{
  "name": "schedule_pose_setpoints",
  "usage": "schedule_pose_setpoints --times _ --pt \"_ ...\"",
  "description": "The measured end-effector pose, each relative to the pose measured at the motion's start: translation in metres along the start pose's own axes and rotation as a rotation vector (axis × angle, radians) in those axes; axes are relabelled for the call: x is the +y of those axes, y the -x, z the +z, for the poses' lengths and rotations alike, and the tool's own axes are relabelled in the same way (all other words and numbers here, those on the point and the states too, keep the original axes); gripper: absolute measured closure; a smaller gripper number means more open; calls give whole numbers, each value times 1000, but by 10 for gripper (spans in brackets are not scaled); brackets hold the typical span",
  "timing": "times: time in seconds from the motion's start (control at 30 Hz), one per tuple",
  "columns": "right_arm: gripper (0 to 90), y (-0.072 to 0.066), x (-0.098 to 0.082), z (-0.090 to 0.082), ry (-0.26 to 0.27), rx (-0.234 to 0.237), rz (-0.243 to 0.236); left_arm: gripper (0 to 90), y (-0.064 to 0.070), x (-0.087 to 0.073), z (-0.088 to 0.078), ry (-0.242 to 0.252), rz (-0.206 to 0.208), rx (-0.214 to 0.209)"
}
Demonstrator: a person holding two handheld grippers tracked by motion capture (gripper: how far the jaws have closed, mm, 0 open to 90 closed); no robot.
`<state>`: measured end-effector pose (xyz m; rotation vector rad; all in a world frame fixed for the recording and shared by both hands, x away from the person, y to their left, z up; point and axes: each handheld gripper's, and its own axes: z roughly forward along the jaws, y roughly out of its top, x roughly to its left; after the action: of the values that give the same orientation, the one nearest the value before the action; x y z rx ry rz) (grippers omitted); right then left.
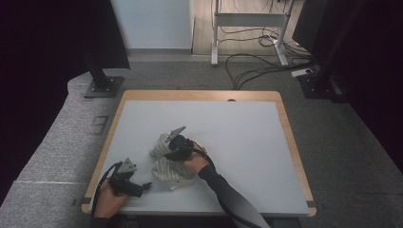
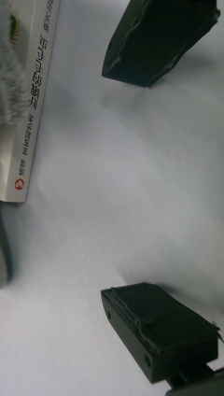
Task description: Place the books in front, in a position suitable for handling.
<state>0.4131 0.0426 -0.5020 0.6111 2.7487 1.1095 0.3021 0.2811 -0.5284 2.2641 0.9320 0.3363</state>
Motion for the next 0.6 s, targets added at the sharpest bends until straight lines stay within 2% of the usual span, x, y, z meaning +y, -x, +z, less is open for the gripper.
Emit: schedule_pose_setpoints --times 0.6 --pt "708 36 -20 -19 2 -71 80 0 0 0 0 1 -1 -2"
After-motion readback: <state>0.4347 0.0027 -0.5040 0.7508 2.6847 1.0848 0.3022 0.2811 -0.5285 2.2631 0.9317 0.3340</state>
